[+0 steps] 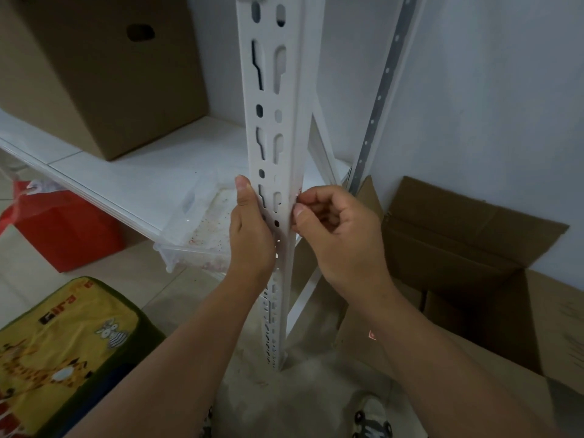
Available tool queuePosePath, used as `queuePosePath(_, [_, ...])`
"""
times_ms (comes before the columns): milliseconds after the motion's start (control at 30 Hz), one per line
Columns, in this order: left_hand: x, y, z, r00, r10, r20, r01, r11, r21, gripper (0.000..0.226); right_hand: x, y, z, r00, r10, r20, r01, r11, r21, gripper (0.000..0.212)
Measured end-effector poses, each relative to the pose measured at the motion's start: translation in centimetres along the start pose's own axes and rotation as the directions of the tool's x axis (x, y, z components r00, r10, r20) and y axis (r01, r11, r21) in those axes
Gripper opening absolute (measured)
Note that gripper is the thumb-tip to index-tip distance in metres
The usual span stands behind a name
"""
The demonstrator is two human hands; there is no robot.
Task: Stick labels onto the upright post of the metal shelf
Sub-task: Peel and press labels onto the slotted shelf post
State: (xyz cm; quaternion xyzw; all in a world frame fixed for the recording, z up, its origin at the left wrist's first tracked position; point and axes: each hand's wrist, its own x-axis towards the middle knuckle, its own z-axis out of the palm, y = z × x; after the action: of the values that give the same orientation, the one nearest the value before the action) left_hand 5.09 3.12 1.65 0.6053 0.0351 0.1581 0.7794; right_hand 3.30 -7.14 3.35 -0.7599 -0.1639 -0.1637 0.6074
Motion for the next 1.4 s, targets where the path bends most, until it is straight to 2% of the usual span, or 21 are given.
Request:
queuePosePath(133, [0.0,0.1,0.0,1.000,0.019,-0.003,-0.019,1.000,-0.005,0.059,0.2,-0.5,-0.1,1.000,-0.015,0.027,0.017,0.998,-0.065,0.016])
queuePosePath(233, [0.1,0.0,0.0,1.000,0.025,0.012,-0.025,1.000,-0.005,0.068,0.1,-0.6,0.1,1.000,0.011,-0.023,-0.012,0.999,-0.040,0.017])
queuePosePath(367, [0.2,-0.1,0.1,1.000,0.015,-0.015,-0.015,1.000,-0.010,0.065,-0.2,-0.5,0.7,0.997,0.010,-0.073,-0.013,0.999,-0.035,0.012])
queuePosePath(533, [0.1,-0.2,0.2,0.999,0.004,-0.049,-0.004,1.000,0.000,0.057,-0.3,-0.3,1.1,0.993,0.037,-0.114,-0.031,0.998,0.051,0.007])
queuePosePath(767, [0.2,-0.3,0.4,0.998,0.016,-0.053,-0.017,1.000,-0.018,0.064,-0.2,0.3,1.4,0.995,0.034,-0.091,-0.034,0.999,-0.001,0.005])
queuePosePath(1000, [0.1,0.1,0.6,0.998,0.005,-0.062,-0.006,1.000,-0.030,0.067,-0.2,0.3,1.5,1.000,0.001,-0.002,-0.001,0.998,-0.068,0.008])
queuePosePath(1200, [0.1,-0.1,0.1,0.999,0.003,-0.044,-0.003,1.000,0.000,0.067,-0.9,-0.1,0.9,0.993,0.121,0.014,-0.121,0.976,0.181,0.007])
queuePosePath(1300, [0.0,0.0,0.1,0.998,-0.003,-0.055,0.002,1.000,-0.008,0.056,-0.7,-0.1,1.1,0.991,0.134,-0.008,-0.131,0.975,0.179,0.007])
queuePosePath(1400, [-0.1,0.2,0.2,0.999,-0.001,-0.051,0.000,1.000,-0.017,0.056,-0.5,-0.3,1.2,0.989,0.146,-0.009,-0.142,0.976,0.163,0.005])
